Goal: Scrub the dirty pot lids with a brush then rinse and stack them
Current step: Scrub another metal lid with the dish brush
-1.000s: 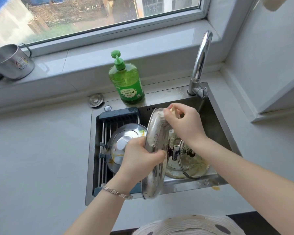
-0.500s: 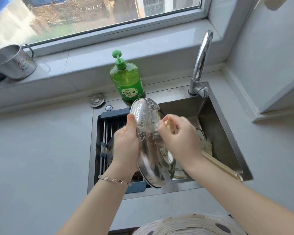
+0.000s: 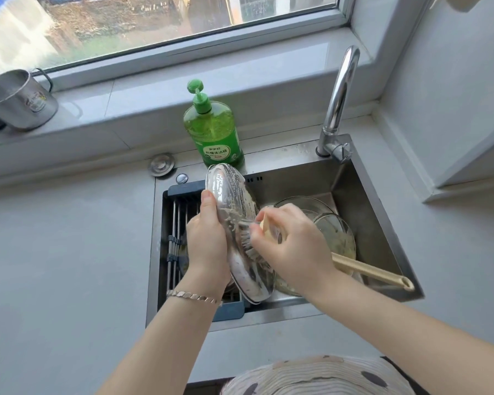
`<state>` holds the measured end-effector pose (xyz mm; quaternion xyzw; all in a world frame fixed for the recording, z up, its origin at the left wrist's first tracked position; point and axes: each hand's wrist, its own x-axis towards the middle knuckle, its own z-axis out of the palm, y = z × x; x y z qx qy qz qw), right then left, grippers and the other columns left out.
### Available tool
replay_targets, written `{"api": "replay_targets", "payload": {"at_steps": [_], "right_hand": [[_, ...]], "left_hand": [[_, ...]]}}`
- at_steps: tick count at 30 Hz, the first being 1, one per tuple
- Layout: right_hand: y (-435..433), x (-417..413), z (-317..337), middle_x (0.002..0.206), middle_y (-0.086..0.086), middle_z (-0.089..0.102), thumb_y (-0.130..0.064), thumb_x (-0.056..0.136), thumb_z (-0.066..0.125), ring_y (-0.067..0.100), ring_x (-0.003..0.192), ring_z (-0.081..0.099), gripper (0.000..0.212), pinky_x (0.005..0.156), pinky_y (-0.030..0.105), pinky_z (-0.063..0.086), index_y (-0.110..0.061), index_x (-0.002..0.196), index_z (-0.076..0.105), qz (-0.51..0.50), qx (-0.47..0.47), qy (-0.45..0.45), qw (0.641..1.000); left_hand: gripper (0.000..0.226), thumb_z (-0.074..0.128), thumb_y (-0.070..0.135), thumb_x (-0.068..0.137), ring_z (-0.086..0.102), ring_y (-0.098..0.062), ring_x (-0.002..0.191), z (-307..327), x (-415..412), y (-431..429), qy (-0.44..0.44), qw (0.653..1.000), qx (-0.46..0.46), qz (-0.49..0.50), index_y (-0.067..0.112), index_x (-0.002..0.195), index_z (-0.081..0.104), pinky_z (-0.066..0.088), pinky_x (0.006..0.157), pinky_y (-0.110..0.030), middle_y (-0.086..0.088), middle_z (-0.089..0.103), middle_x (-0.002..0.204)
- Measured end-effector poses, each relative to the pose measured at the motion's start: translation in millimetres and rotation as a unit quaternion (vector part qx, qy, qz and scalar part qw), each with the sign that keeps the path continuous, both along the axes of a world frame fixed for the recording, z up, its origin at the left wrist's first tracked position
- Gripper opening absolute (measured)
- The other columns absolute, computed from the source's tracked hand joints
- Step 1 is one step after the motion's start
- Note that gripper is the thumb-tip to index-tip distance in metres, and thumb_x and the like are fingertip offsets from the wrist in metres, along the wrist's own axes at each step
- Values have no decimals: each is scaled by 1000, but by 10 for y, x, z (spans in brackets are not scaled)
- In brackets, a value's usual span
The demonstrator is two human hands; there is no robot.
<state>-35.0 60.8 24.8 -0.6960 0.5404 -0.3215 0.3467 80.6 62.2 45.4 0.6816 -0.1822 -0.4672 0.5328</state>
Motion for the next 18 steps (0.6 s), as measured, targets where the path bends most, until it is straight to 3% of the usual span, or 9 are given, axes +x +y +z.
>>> {"api": "replay_targets", "payload": {"at_steps": [3,5,8,11,14,16,18], "right_hand": [[-333,86,74,77,-5,48,-39,88,53,11,64,48,20,54,26,36,-22,77,58,-23,3,23,999],[-310,134,122,76,-5,48,-39,87,53,14,60,49,21,54,26,34,-22,77,58,-27,-44,34,998],[-7,109,134,74,-2,52,-43,80,50,16,43,45,27,40,22,37,-20,77,65,22,-179,93,979],[-129,98,111,71,-2,49,-45,79,48,18,38,41,30,36,22,36,-20,71,62,26,-202,107,973],[-296,178,181,69,0,51,-44,79,46,22,38,45,32,39,21,36,-18,69,62,-30,-218,113,969],[-140,177,198,69,2,54,-41,79,49,19,37,43,29,38,20,32,-17,70,63,-1,-260,137,956],[73,93,139,71,3,56,-38,78,53,17,39,45,25,36,21,32,-17,70,63,46,-281,143,948]], "left_hand": [[47,43,58,85,60,-32,79,-40,-70,-7,-9,1000,0,5,15,76,61,48,86,-59,-18,63,85],[42,44,53,87,58,-27,75,-67,-72,-40,16,1000,2,24,17,75,61,51,81,-53,-12,61,82],[50,47,46,92,63,-23,66,-114,-12,-91,77,996,-3,41,19,54,64,51,73,-39,-6,65,65],[45,46,43,95,61,-26,73,-118,-61,-57,69,997,-8,18,16,65,66,50,74,-40,-8,65,71],[42,43,39,97,64,-26,81,-65,-108,-73,98,995,-1,17,9,91,71,52,78,-41,-14,69,88],[43,43,39,96,66,-26,85,-36,-62,-92,144,989,-6,25,4,103,67,53,77,-38,-16,67,95],[44,43,41,96,68,-28,89,-37,-32,-53,144,989,-14,19,5,103,67,56,76,-39,-16,69,98]]}}
